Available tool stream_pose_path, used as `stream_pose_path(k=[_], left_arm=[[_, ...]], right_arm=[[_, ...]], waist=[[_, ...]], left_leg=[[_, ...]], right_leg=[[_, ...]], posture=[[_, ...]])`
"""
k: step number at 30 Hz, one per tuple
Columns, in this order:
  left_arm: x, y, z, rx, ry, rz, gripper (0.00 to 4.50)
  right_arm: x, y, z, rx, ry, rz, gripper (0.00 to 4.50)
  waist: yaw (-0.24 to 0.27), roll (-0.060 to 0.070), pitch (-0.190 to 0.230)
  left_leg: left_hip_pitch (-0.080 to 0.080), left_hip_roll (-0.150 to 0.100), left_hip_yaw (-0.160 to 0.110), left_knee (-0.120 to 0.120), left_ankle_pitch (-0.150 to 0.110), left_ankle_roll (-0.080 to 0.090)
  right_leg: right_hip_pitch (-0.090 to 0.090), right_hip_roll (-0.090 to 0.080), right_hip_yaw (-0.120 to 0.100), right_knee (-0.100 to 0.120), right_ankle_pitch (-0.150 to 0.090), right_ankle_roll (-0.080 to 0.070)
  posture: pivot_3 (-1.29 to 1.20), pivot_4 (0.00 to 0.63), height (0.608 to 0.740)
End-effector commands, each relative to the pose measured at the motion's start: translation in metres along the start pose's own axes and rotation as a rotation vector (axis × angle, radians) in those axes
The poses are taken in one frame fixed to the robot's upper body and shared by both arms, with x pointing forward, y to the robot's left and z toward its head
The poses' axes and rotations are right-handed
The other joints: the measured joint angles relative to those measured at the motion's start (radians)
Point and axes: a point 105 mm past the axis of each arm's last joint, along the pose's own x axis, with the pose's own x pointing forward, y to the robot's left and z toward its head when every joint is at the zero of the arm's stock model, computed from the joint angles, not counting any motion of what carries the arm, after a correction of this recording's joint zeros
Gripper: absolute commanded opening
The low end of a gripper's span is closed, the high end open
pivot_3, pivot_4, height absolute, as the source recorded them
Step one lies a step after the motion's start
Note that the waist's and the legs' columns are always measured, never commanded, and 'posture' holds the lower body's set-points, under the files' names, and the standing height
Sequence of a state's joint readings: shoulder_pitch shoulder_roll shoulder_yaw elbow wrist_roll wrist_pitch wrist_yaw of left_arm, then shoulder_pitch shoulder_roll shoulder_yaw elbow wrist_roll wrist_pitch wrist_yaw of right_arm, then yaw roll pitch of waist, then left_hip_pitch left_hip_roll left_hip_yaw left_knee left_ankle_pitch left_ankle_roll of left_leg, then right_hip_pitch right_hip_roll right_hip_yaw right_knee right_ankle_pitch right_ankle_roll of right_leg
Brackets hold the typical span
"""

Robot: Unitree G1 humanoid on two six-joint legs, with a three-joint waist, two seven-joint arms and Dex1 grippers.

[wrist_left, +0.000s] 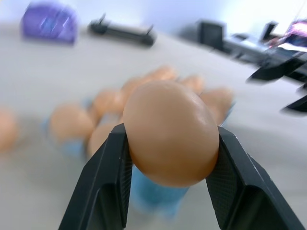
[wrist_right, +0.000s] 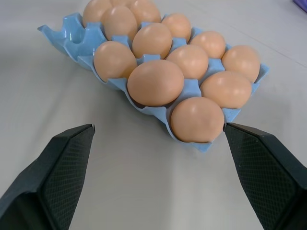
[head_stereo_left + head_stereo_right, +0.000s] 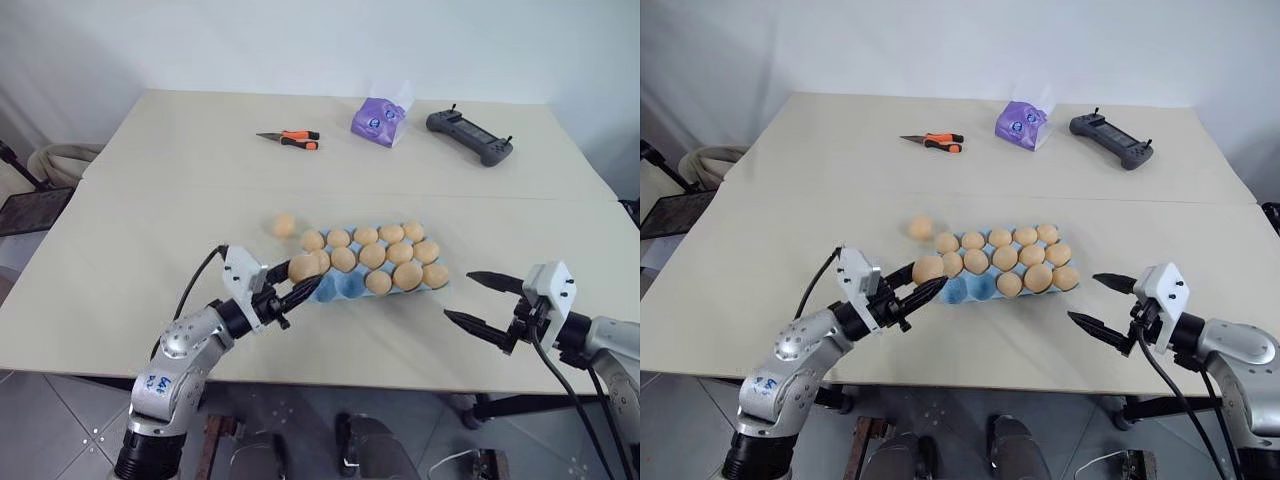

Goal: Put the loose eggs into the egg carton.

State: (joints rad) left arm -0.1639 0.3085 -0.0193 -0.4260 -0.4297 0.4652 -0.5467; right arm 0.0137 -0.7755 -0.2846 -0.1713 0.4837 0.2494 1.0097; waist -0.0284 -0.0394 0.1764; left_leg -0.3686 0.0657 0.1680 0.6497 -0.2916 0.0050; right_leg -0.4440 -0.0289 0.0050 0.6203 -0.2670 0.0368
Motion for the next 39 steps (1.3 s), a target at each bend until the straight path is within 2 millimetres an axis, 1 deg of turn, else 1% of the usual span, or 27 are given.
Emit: stream_pose_path(k=[1,4,12,14,17,22,23,24,29,30,32,36,39], left_arm=[[0.009,-0.01,0.017,0.043,-0.035,-0.082,2.04],[0.023,-0.013,0.013,0.05,0.005,-0.135,2.04],[0.055,-0.011,-0.009,0.051,0.124,-0.207,2.04],[0.059,-0.009,-0.011,0.056,0.139,-0.202,2.04],[0.064,-0.013,-0.011,0.056,0.147,-0.236,2.04],[0.066,-0.017,-0.015,0.062,0.166,-0.272,2.04],[0.067,-0.018,-0.015,0.061,0.169,-0.275,2.5],[0.067,-0.018,-0.015,0.06,0.171,-0.277,2.72],[0.063,-0.013,-0.014,0.068,0.179,-0.248,4.35],[0.063,-0.012,-0.013,0.072,0.176,-0.244,4.46],[0.062,-0.011,-0.011,0.076,0.171,-0.234,4.46],[0.057,-0.008,0.0,0.08,0.123,-0.2,4.46],[0.037,-0.012,0.007,0.066,0.061,-0.217,4.46]], right_arm=[[-0.001,-0.003,0.007,-0.026,-0.026,-0.016,4.5],[0.0,-0.003,0.007,-0.025,-0.029,-0.021,4.5],[-0.002,-0.001,0.006,-0.021,-0.048,-0.049,4.5],[-0.005,0.0,0.006,-0.019,-0.052,-0.063,4.5],[-0.008,0.004,0.002,-0.01,-0.044,-0.074,4.5],[-0.008,0.007,0.002,-0.003,-0.046,-0.087,4.5],[-0.008,0.007,0.001,-0.002,-0.046,-0.088,4.5],[-0.008,0.007,0.001,-0.002,-0.046,-0.089,4.5],[-0.008,0.008,0.0,0.002,-0.043,-0.092,4.5],[-0.008,0.008,0.0,0.002,-0.043,-0.092,4.5],[-0.007,0.007,0.0,0.002,-0.044,-0.09,4.5],[-0.004,0.006,0.002,-0.001,-0.052,-0.081,4.5],[-0.004,0.005,0.005,-0.005,-0.063,-0.076,4.5]], waist=[[0.0,0.0,0.0],[0.0,0.0,0.0],[0.001,0.0,0.0],[0.001,0.0,0.0],[0.0,0.0,0.0],[0.0,0.0,0.0],[0.001,0.0,0.0],[0.001,0.0,0.0],[0.001,0.0,0.0],[0.001,0.0,0.0],[0.001,0.0,0.0],[0.0,0.0,0.0],[-0.002,0.0,0.0]], left_leg=[[0.0,0.0,0.0,0.0,0.0,0.001],[0.0,0.0,0.0,0.0,0.002,0.003],[-0.001,0.0,0.0,0.0,0.002,0.003],[0.0,0.0,-0.001,0.0,0.002,0.002],[-0.001,0.0,-0.001,0.0,0.002,0.002],[0.0,0.0,-0.001,0.0,0.002,0.002],[0.0,0.0,-0.002,0.0,0.002,0.002],[-0.001,0.0,-0.002,0.0,0.002,0.002],[0.0,0.0,-0.002,0.0,0.002,0.002],[0.0,0.0,-0.002,0.0,0.002,0.002],[0.0,0.0,-0.002,0.0,0.002,0.002],[-0.001,0.0,-0.002,0.0,0.002,0.002],[0.0,0.0,-0.002,-0.001,0.002,0.002]], right_leg=[[0.0,0.0,0.0,0.0,0.0,0.0],[0.0,0.0,0.0,0.0,0.0,0.0],[0.0,0.001,0.0,0.0,0.0,0.001],[0.0,0.001,0.0,0.0,0.0,0.001],[0.0,0.001,0.0,0.001,0.0,0.0],[0.0,0.001,0.0,0.001,0.0,0.0],[0.0,0.001,0.0,0.001,0.0,0.0],[0.0,0.001,0.0,0.001,0.0,0.0],[0.0,0.001,0.0,0.001,0.0,0.0],[0.0,0.001,0.0,0.001,0.0,0.0],[0.0,0.001,0.0,0.001,0.0,0.0],[0.0,0.001,0.0,0.001,0.0,0.0],[0.0,0.001,0.0,0.002,0.0,0.0]], posture=[[0.0,0.15,0.74],[0.0,0.15,0.74],[0.0,0.15,0.74],[0.0,0.15,0.74],[0.0,0.15,0.74],[0.0,0.15,0.74],[0.0,0.15,0.74],[0.0,0.15,0.74],[0.0,0.15,0.74],[0.0,0.15,0.74],[0.0,0.15,0.74],[0.0,0.15,0.74],[0.0,0.15,0.74]])
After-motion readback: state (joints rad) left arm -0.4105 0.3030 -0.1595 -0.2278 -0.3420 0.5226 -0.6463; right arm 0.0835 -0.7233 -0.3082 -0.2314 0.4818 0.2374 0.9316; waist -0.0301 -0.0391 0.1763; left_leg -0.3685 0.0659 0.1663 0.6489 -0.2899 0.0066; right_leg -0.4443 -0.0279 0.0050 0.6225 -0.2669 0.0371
